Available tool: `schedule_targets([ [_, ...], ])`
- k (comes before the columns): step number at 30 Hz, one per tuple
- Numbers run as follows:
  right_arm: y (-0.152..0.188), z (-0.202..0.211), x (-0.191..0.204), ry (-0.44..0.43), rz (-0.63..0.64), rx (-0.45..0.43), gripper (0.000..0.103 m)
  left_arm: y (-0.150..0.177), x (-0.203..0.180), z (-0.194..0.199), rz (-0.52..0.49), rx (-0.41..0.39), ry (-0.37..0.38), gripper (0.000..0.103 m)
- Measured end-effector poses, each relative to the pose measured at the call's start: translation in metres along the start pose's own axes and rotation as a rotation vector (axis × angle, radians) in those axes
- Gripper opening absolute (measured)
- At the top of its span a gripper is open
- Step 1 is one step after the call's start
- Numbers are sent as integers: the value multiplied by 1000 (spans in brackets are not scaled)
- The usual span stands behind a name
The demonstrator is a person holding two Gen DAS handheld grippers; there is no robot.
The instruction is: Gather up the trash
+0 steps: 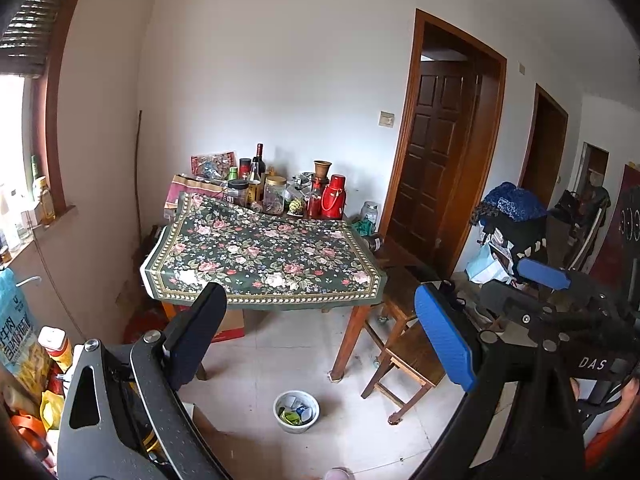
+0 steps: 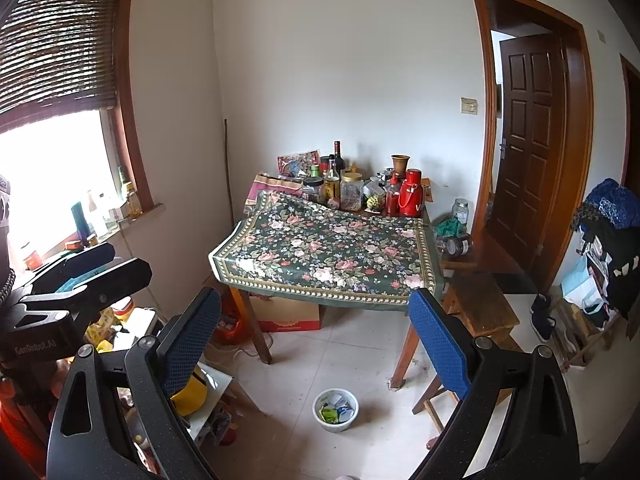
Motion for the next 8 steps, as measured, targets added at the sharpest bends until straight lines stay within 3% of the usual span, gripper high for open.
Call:
schedule_targets([
  [8, -2, -14, -7, -3, -8, 15, 94, -3, 1, -17, 3, 24, -17, 95],
])
Point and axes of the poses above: each gripper's, at about its wrist camera, not at the fingertips, and z roughly against the way its jaws point, x to its left, y to its underside, the point moved 3 cm from there along -z, roughly the way its jaws point, and after that the axes turned 5 degrees about y, right-handed, at the moved point
